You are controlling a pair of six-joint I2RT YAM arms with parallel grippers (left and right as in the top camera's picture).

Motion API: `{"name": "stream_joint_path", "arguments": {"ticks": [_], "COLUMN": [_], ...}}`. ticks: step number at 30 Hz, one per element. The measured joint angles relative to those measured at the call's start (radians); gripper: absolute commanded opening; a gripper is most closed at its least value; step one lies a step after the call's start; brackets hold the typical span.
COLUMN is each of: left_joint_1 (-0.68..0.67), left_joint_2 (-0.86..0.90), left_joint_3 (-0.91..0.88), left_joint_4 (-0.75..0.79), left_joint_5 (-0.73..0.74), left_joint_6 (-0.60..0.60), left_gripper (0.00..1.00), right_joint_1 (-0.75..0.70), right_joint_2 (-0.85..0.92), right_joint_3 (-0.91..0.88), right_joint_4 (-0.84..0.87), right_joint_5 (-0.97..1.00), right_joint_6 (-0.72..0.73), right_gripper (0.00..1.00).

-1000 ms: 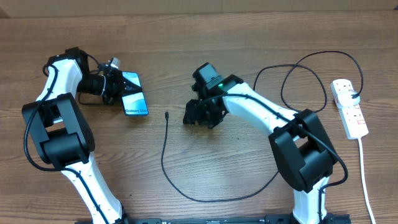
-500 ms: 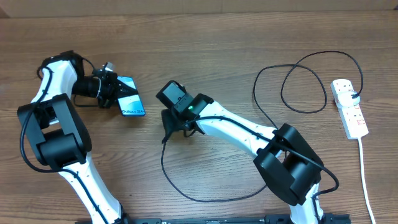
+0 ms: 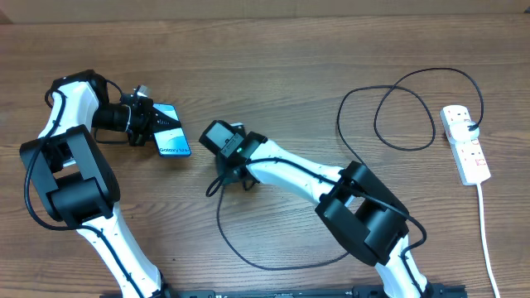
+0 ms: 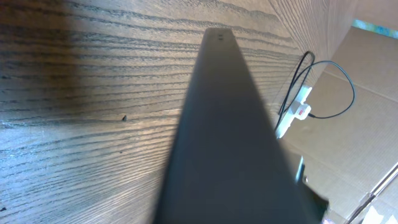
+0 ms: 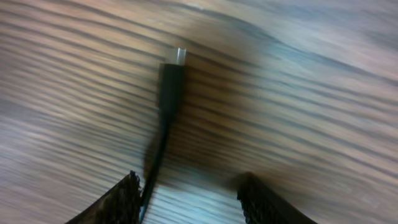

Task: Plug charger to phone and switch on socket

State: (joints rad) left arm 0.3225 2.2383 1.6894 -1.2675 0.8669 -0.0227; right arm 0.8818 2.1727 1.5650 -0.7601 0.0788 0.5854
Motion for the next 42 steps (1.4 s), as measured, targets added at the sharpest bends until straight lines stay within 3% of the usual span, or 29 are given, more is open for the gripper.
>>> {"name": "stream_joint_path", "arguments": {"ticks": [7,10,12,15,16,20,21,22,25,31,37,42], "left_joint_1": [0.0,0.0,0.0,0.0,0.0,0.0,0.0,0.0,0.0,0.0,0.0,0.0], "left_joint_2": [0.0,0.0,0.0,0.0,0.0,0.0,0.0,0.0,0.0,0.0,0.0,0.0], "left_joint_3": [0.0,0.0,0.0,0.0,0.0,0.0,0.0,0.0,0.0,0.0,0.0,0.0], "left_joint_4": [0.0,0.0,0.0,0.0,0.0,-0.001,-0.002,-0.004,-0.008,-0.008,-0.008,-0.008], "left_joint_5": [0.0,0.0,0.0,0.0,0.0,0.0,0.0,0.0,0.0,0.0,0.0,0.0], "left_joint_6": [0.0,0.0,0.0,0.001,0.001,0.003,0.003,0.003,0.003,0.003,0.003,0.003], "left_gripper": [0.04,0.04,0.04,0.04,0.04,0.04,0.04,0.04,0.04,0.04,0.04,0.04], "right_joint_1": [-0.127,-0.192,-0.218,-0.229,-0.227,-0.216,-0.215,-0.214,-0.215,-0.228,-0.241,-0.25], "right_joint_2": [0.017,0.029,0.03,0.03,0.03,0.031,0.031,0.031,0.031,0.031,0.031,0.031], "right_joint_3": [0.063,0.083,0.085,0.085,0.085,0.085,0.085,0.085,0.083,0.077,0.077,0.077], "right_joint_4": [-0.232,-0.323,-0.35,-0.37,-0.366,-0.357,-0.356,-0.355,-0.351,-0.321,-0.273,-0.274], "right_joint_5": [-0.047,-0.046,-0.05,-0.079,-0.103,-0.174,-0.179,-0.18,-0.163,-0.08,-0.039,-0.025], "right_joint_6": [0.03,0.034,0.036,0.037,0.039,0.042,0.046,0.051,0.119,0.262,0.308,0.32], "right_gripper": [0.49,0.54,0.62,0.96,1.0,1.0,0.93,0.8,0.62,0.48,0.45,0.28]}}
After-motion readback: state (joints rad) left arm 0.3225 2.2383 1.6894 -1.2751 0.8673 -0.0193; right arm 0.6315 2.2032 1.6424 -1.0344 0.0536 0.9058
